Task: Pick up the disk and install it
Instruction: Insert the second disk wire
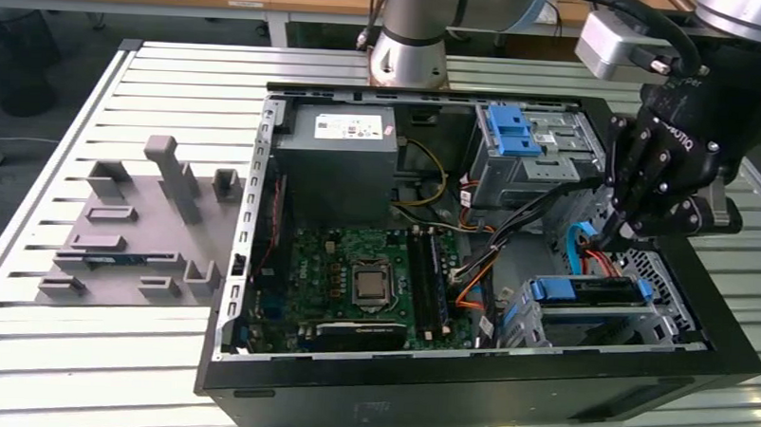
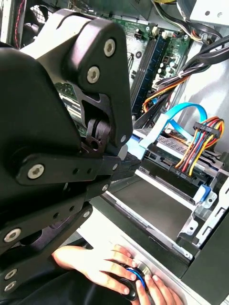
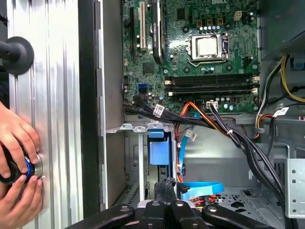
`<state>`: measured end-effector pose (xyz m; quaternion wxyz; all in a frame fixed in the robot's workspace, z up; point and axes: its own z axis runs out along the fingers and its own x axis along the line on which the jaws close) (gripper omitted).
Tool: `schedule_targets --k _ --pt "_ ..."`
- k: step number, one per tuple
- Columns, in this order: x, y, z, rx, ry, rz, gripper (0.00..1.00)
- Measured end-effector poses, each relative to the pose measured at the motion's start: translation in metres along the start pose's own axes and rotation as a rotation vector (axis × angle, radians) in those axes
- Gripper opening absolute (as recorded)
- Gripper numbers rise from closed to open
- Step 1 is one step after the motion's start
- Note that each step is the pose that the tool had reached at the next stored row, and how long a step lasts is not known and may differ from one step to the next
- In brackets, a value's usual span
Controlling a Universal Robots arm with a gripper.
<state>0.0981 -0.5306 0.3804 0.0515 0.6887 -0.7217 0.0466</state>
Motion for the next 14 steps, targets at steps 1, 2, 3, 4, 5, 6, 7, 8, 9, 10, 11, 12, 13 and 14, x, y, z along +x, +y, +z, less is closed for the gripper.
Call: schedule_targets --k 1,2,3,4,5,6,7,8,9,10,11,12,13,14 --pt "-0.0009 0.0 -0.0001 0.0 0.0007 0.0 0.11" --pt "-0.0018 0.0002 -0.0003 0.0 0.0009 0.0 0.11" --pt "-0.0026 0.0003 -0.0004 0.0 0.0009 0.0 0.11" --pt "-0.0035 0.0003 -0.0005 0.0 0.001 0.0 0.11" --pt "-0.004 0.0003 -0.0006 0.0 0.001 0.0 0.11" --pt "-0.0045 0.0003 -0.0007 0.0001 0.0016 0.0 0.11" --pt "-0.0051 0.0004 -0.0007 0.0001 0.0025 0.0 0.11" --pt "-0.0056 0.0004 -0.0008 0.0001 0.0038 0.0 0.11" --pt "-0.0059 0.0004 -0.0008 0.0002 0.0043 0.0 0.11" --pt "-0.0059 0.0004 -0.0008 0.0002 0.0044 0.0 0.11" --pt "-0.0059 0.0004 -0.0009 0.0002 0.0045 0.0 0.11" --pt "-0.0059 0.0004 -0.0009 0.0002 0.0046 0.0 0.11" --pt "-0.0061 0.0004 -0.0009 0.0002 0.0045 0.0 0.11" --pt "-0.0066 0.0004 -0.001 0.0002 0.0045 0.0 0.11"
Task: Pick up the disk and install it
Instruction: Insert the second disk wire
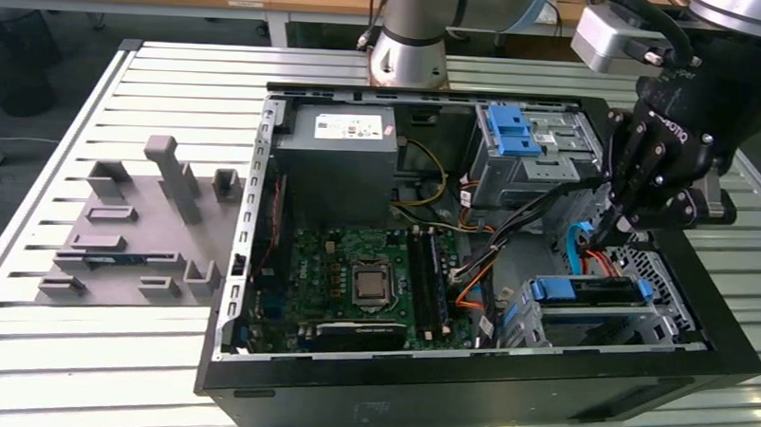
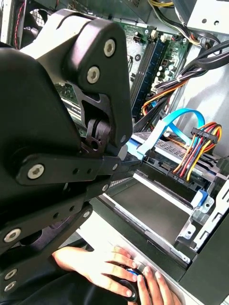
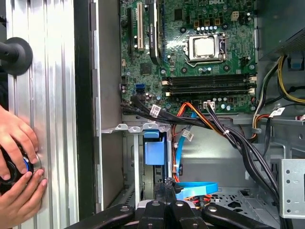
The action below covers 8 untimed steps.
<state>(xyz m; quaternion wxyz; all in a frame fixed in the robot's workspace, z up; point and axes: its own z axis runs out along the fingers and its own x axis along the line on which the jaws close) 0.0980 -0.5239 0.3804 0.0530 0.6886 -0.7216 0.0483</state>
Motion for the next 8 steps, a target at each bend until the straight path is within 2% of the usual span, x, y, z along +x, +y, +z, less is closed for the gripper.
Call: schedule_targets --k 1,2,7,8 --pt "-0.0004 0.0 0.0 0.0 -0.0001 0.0 0.11" --pt "-0.0008 0.0001 -0.0001 0.0 -0.0001 0.0 0.17" --pt "-0.0025 0.0001 0.0 0.0011 0.0 -0.008 0.18" --pt "-0.0028 0.0002 0.0003 0.0017 -0.0001 -0.011 0.25"
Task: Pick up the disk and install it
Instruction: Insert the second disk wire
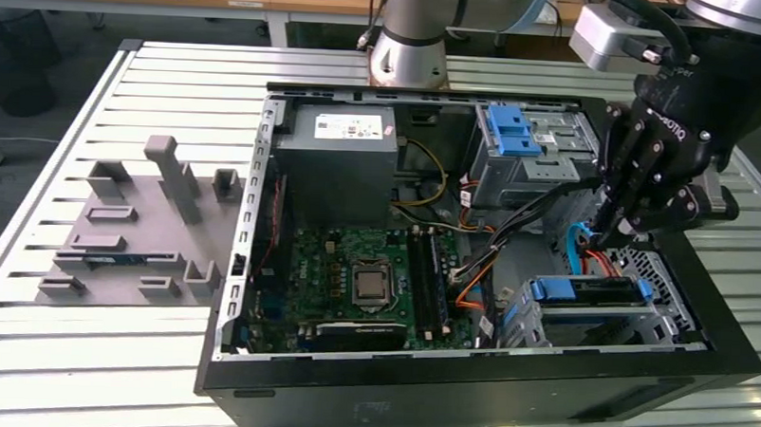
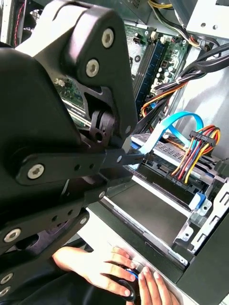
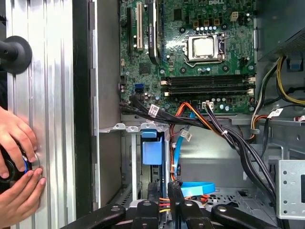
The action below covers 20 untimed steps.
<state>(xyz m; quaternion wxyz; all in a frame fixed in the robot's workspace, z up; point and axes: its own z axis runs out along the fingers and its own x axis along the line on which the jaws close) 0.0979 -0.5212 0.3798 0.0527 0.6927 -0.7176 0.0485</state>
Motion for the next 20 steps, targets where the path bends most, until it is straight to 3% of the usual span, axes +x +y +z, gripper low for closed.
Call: schedule_targets --k 5,20 --pt "-0.0021 0.0001 0.0015 0.0037 0.0001 -0.026 0.25" --pt "-0.0053 0.0003 0.0085 0.0038 0.0001 -0.026 0.25"
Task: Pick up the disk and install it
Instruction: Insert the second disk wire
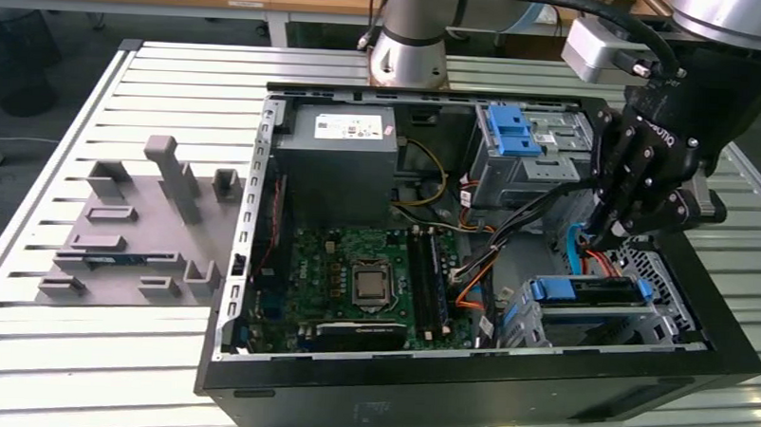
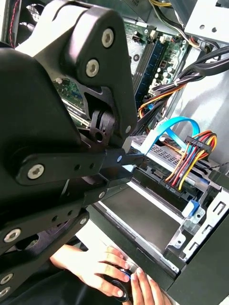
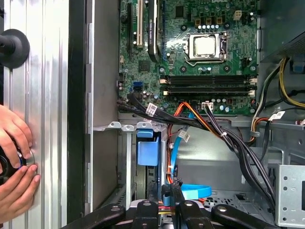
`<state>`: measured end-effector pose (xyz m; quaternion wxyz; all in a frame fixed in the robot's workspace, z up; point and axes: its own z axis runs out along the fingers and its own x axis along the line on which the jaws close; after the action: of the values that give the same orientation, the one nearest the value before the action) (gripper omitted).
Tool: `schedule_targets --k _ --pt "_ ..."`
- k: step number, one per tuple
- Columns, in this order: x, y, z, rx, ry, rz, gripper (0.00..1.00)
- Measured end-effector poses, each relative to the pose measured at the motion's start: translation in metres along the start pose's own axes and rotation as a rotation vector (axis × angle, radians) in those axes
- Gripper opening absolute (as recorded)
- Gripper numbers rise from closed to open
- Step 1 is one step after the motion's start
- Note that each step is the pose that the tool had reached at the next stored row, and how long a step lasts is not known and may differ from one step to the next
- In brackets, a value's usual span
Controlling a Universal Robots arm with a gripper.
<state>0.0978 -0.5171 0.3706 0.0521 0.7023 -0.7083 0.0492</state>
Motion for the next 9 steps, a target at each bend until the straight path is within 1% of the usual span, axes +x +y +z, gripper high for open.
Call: schedule_targets --k 2,9 --pt "-0.0004 0.0 0.0024 0.0 0.0001 0.0 0.25" --pt "-0.001 0.0 0.0067 0.0 0.0002 0.0 0.25"
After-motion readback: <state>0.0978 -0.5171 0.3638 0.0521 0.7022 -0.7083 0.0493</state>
